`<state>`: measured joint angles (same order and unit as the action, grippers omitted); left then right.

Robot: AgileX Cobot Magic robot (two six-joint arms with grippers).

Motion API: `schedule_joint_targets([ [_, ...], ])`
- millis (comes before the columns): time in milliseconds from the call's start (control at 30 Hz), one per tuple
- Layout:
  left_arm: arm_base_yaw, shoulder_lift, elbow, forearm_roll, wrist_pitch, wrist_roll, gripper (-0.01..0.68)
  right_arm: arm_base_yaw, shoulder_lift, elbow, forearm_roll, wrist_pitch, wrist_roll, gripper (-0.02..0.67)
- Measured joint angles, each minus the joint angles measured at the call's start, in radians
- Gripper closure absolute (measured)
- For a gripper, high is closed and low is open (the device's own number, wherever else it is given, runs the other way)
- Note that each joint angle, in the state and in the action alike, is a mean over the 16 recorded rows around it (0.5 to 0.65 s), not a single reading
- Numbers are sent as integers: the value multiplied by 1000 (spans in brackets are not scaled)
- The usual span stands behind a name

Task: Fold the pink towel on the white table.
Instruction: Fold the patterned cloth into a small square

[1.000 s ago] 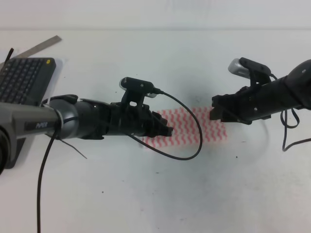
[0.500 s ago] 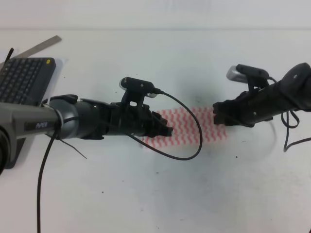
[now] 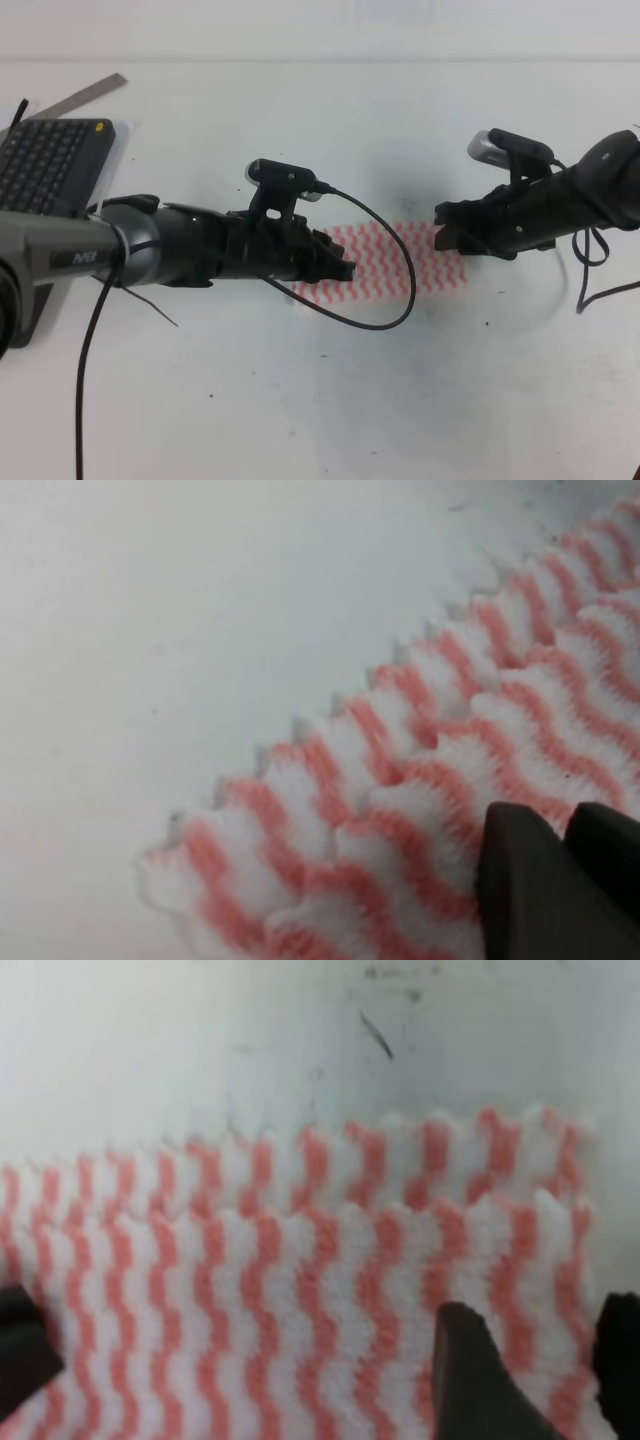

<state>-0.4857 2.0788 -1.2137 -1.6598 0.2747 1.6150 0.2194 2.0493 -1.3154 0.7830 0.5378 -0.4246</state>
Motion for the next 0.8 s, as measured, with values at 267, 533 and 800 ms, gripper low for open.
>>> schedule_joint_targets([
  [267, 0, 0, 0, -1, 8, 0, 664, 0, 30, -39, 38, 49, 0, 622],
  [533, 0, 0, 0, -1, 8, 0, 664, 7, 48, -72, 43, 91, 0, 623],
  [800, 0, 0, -1, -2, 9, 0, 664, 16, 60, -81, 26, 98, 0, 627],
])
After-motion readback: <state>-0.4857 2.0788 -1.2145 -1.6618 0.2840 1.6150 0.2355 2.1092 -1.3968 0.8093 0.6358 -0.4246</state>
